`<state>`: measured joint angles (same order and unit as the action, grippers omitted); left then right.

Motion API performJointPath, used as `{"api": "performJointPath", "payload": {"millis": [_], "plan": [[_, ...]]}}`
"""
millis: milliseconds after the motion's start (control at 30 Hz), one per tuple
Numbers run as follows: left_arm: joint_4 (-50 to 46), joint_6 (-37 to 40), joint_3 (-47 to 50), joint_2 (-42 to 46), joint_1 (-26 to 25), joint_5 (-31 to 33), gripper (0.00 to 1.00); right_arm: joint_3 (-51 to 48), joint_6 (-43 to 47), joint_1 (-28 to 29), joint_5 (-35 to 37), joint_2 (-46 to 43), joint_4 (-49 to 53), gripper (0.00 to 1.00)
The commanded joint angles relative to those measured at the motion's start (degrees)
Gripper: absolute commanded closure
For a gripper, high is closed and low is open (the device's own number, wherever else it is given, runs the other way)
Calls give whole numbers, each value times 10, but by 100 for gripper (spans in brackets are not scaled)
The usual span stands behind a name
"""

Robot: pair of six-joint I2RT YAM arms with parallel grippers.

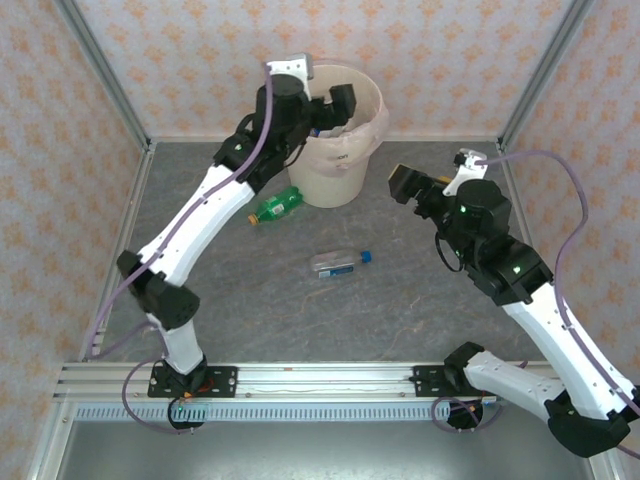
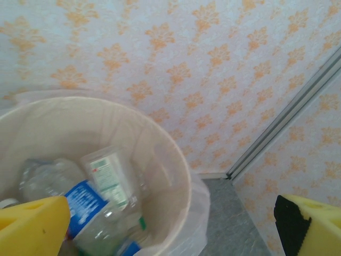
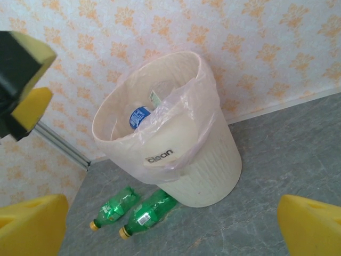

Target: Put the plastic bottles in the bin

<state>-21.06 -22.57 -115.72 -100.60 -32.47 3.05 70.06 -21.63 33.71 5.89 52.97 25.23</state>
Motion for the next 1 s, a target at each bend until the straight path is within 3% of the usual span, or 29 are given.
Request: {"api": "performJointPath", "payload": {"millis": [0, 300, 600, 767, 967], "plan": [[26, 10, 77, 54, 8, 6, 1, -5, -7, 2, -21, 10, -21, 0], [33, 25, 307, 183, 9, -5, 7, -4, 0, 2, -15, 26, -24, 0], [64, 58, 540, 257, -1, -99, 15, 0, -2, 2, -19, 31, -15, 0], [68, 106, 582, 232, -39, -89, 15, 6, -1, 2, -23, 38, -11, 0], [39, 165, 538, 137, -80, -77, 16, 17, -3, 2, -25, 41, 1, 0]]}}
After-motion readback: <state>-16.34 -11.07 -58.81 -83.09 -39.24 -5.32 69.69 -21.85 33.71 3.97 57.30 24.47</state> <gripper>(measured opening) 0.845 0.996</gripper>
